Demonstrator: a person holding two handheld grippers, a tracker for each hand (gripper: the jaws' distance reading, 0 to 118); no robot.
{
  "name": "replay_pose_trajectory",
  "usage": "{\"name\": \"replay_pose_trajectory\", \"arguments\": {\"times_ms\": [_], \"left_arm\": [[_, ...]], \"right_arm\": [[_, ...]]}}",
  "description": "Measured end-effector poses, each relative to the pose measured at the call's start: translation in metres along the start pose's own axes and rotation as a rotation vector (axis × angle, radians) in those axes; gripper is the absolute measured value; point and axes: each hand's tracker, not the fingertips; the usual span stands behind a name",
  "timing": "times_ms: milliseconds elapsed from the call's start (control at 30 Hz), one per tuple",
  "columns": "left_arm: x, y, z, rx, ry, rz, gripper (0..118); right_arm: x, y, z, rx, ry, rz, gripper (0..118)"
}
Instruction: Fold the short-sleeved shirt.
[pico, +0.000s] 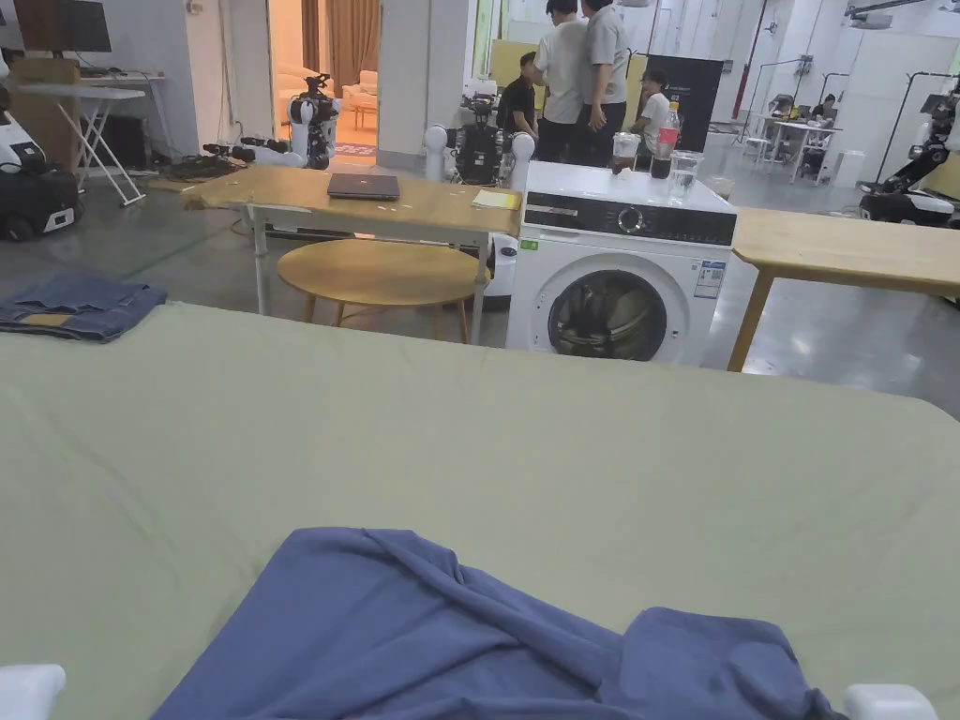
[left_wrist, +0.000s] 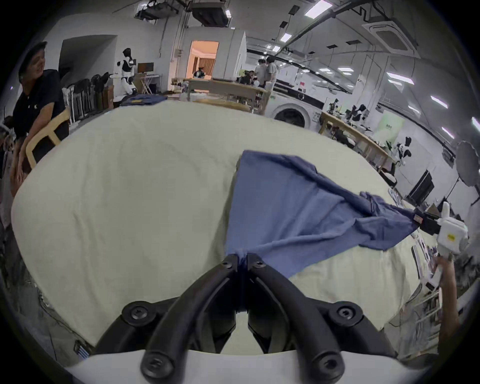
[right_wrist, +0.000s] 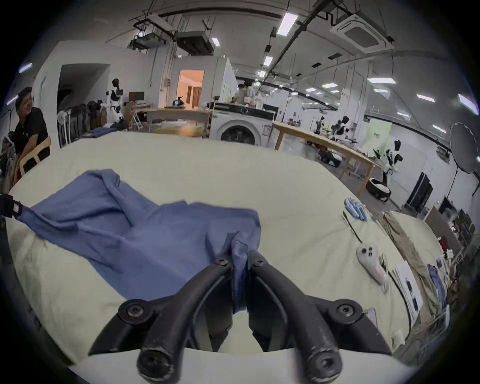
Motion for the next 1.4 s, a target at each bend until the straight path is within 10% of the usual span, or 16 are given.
{"name": "replay_pose_trajectory", "arguments": {"times_ms": [167, 333, 667, 767, 833, 1400], "left_arm": [[0.001, -0.012, -0.015, -0.048, 0.020, -0.008, 2], [0.011, -0.004, -0.012, -0.018, 0.016, -0.018, 51], [0.065, 0.025, -0.006, 0.217, 0.016, -0.100, 58], [0.087, 0.030, -0.007, 0.288, -0.001, -0.135, 52], [0.103, 0.032, -0.007, 0.335, 0.010, -0.188, 11], [0.056, 0.024, 0.021, 0.059, 0.032, -0.043, 0]], "right_arm": [[-0.008, -0.017, -0.001, -0.040, 0.004, 0.020, 10], [-0.013, -0.013, 0.008, -0.006, -0.005, -0.001, 64], [-0.040, 0.015, 0.022, 0.210, 0.048, -0.141, 64], [-0.056, 0.021, 0.028, 0.287, 0.063, -0.144, 40], [-0.068, 0.026, 0.032, 0.317, 0.058, -0.140, 5], [-0.086, 0.027, 0.020, 0.278, 0.144, -0.118, 0]]}}
